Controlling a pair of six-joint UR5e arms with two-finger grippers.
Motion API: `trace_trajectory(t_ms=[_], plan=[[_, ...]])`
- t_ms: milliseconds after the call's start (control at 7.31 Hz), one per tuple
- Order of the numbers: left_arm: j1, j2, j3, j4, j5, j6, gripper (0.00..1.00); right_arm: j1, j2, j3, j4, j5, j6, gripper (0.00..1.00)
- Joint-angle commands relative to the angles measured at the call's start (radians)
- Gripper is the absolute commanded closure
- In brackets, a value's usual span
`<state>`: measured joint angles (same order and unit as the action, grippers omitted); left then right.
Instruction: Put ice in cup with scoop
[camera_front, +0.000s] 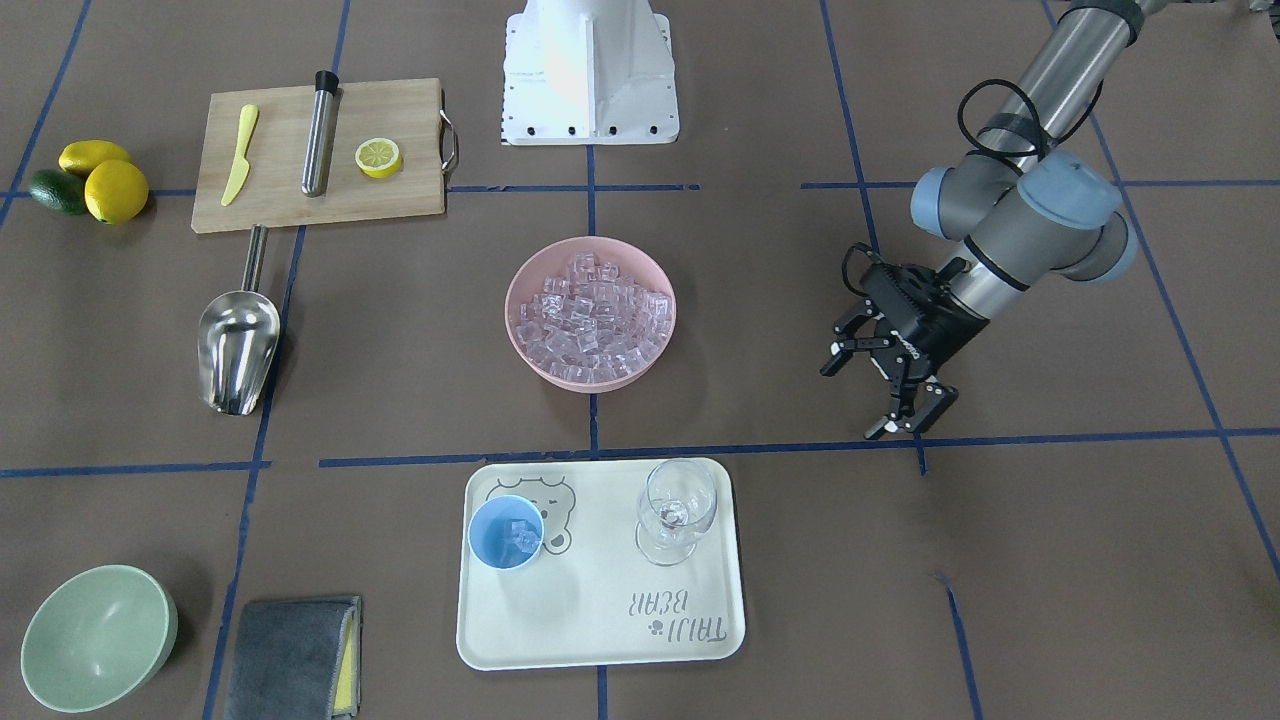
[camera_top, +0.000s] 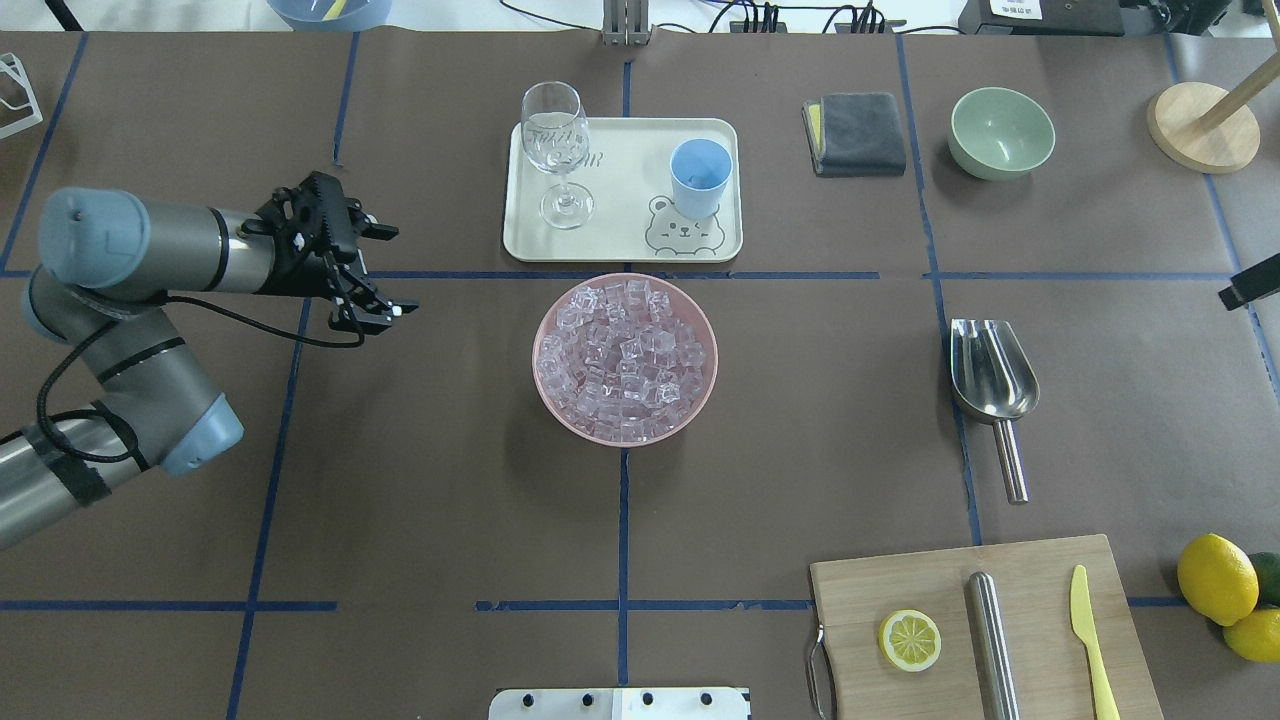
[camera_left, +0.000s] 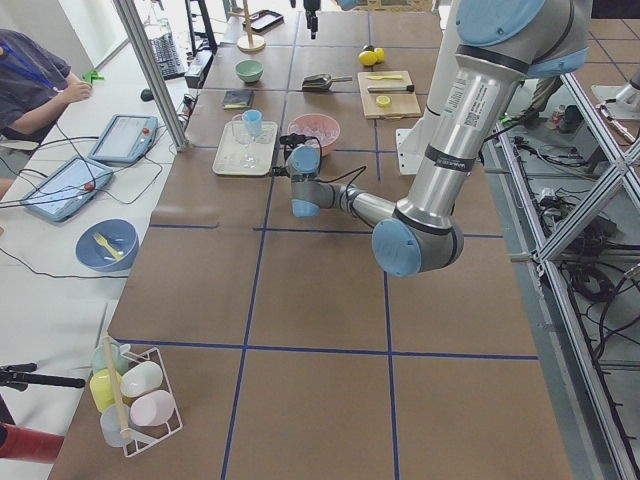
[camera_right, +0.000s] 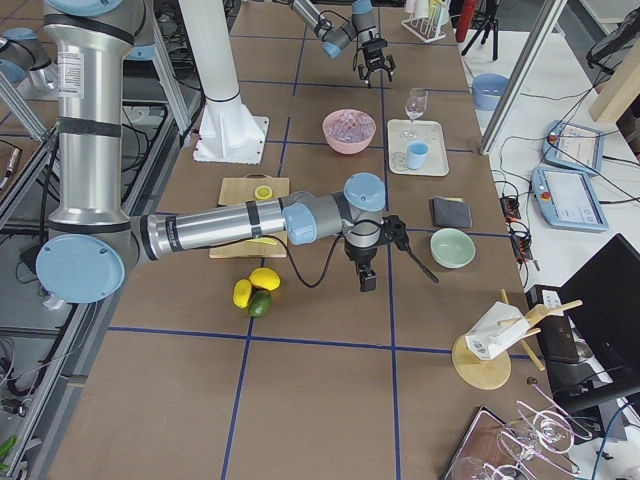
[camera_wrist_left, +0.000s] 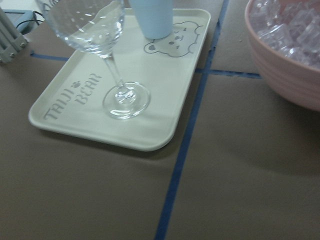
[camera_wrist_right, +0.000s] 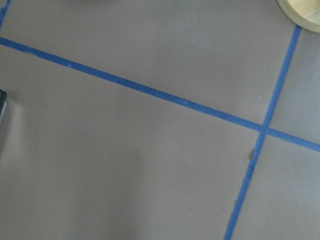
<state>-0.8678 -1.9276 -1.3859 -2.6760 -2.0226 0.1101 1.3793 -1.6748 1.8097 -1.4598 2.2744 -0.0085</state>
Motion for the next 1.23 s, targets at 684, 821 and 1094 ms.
trace_trajectory(t_ms=[684, 821, 1094], plan=[[-0.614, 0.073, -0.076, 0.875, -0.386, 0.112, 0.00, 0.141, -0.094, -0.007, 0.009, 0.085, 0.044, 0.00], [-0.646, 0.106, -0.079, 0.940, -0.383, 0.112, 0.00, 0.141, -0.100, -0.004, 0.009, 0.089, 0.045, 0.00], [-0.735, 0.232, -0.082, 0.953, -0.384, 0.109, 0.00, 0.141, -0.105, -0.010, 0.009, 0.086, 0.036, 0.00]])
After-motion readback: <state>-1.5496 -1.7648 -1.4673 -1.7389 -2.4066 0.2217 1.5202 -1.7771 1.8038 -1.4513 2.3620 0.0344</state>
